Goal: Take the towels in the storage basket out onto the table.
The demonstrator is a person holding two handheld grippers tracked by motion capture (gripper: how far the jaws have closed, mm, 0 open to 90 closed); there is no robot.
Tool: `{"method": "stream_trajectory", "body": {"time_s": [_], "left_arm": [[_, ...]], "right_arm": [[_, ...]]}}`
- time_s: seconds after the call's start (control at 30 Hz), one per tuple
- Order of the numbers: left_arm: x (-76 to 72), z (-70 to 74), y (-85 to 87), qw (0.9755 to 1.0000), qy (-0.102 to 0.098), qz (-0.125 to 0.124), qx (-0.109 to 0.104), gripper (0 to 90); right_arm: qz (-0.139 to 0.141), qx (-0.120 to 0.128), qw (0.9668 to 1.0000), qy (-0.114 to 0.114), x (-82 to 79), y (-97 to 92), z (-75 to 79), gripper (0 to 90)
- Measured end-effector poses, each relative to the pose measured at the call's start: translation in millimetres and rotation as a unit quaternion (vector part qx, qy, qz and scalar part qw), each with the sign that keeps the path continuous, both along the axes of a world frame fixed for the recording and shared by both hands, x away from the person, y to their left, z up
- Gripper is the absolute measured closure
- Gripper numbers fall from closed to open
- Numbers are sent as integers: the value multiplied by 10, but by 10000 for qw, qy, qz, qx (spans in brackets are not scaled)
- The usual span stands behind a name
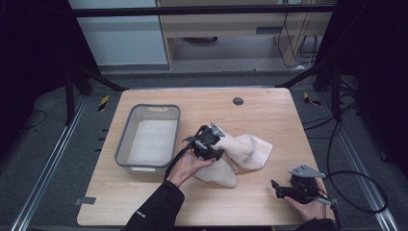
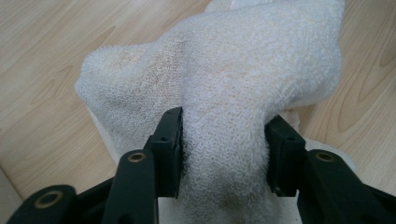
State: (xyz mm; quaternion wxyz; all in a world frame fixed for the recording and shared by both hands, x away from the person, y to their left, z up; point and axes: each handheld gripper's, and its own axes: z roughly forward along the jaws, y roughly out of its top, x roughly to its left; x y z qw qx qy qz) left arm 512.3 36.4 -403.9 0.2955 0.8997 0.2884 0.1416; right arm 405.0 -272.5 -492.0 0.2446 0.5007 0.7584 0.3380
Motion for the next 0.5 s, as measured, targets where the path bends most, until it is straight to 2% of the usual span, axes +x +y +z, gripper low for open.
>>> {"method": "stream_trajectory", "body": {"time_s": [0.17,0.27,0.5], "left_arm": [[-10,-43,31,10000,29,-54,-40,450],[-31,-53,42,9999,2,-137,34,394],[-84,20,111,9997,-12,-224,-37,258]], "right_arm": [[4,-19,10000,-9,0,-3,-4,100],[8,-24,10000,-15,3,-6,-8,99],[8,-30,10000,-37,2,-6,-11,92]]}}
